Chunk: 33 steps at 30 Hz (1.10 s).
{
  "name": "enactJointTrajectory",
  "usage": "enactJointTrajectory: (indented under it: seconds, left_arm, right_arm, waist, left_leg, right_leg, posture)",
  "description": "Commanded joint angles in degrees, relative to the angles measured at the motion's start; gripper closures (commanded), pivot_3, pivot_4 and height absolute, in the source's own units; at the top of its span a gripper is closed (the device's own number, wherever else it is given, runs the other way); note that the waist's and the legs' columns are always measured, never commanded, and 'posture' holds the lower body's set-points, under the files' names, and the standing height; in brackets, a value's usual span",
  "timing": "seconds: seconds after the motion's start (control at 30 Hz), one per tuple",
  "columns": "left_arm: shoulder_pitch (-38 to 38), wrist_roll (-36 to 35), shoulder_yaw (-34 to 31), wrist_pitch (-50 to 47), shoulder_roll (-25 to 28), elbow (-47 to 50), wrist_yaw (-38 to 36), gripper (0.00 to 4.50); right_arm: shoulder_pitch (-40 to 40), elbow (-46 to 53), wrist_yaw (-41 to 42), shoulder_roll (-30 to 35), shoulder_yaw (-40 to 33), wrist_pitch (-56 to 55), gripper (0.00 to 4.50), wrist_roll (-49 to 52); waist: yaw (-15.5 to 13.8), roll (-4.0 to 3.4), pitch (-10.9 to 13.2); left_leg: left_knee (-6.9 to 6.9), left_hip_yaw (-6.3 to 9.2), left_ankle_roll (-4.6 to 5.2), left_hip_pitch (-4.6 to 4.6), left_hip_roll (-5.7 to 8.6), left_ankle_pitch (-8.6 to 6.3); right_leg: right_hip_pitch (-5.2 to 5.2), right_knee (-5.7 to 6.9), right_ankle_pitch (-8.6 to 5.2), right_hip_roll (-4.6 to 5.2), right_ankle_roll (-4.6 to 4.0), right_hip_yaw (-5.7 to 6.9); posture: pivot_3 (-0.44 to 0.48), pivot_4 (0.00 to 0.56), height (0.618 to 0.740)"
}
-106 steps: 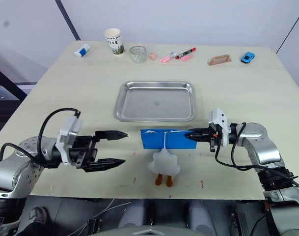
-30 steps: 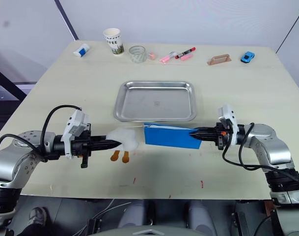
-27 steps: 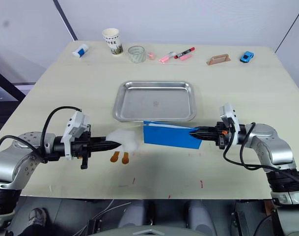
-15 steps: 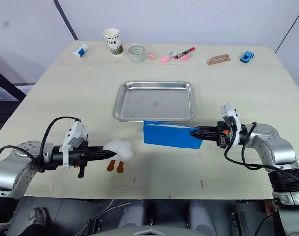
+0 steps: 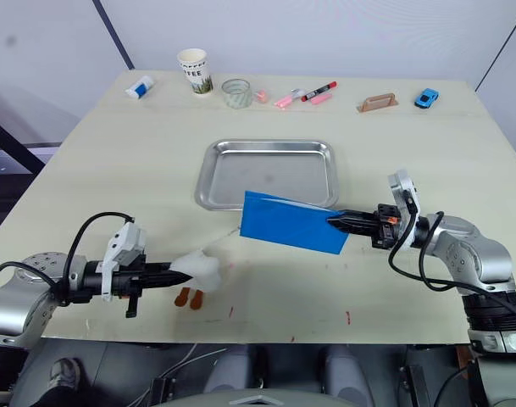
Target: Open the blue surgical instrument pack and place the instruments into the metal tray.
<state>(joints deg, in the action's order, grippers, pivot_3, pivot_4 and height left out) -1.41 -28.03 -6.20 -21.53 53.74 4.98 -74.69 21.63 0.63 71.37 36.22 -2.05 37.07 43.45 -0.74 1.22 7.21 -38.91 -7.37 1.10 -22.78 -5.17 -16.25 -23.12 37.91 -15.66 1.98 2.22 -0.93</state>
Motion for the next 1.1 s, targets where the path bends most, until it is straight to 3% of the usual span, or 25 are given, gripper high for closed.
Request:
enactJointTrajectory:
  seconds: [0.03,0.6,1.1]
  left_arm:
    - [-0.8,2.4,-0.4,1.0,1.5,-2.4,-0.1,4.49]
    - [-1.0,2.8,-0.7,5.8,-0.6,-6.5,0.2,4.49]
    - [-4.7,2.9,-1.1,9.8,-1.5,-7.7,0.9,4.49]
  right_arm:
    - [2.0,1.3,-1.4,-0.4,-5.6,0.8,4.50,4.1]
    - [-1.1,1.1,2.7,0.6,2.6,-12.1,4.50,-10.6]
    - [-5.7,3.5,2.3,0.6,5.0,-17.7,4.50,-15.1]
  waist:
    - [0.0,0.00,0.0]
    - [0.0,-0.01,0.0]
    - [0.0,-0.04,0.0]
  left_leg:
    - [0.01,0.00,0.01,0.00,0.00,-0.01]
    - [0.02,-0.03,0.05,0.01,0.00,-0.03]
    - [0.04,-0.05,0.04,0.04,0.00,-0.02]
  right_leg:
    - [0.00,0.00,0.00,0.00,0.00,0.00]
    - [-0.02,0.01,0.00,0.00,0.00,0.00]
    - [-0.02,0.01,0.00,0.00,0.00,-0.01]
  posture:
    - [0.000,0.150,0.740]
    - [0.000,0.150,0.740]
    - [0.000,0.150,0.740]
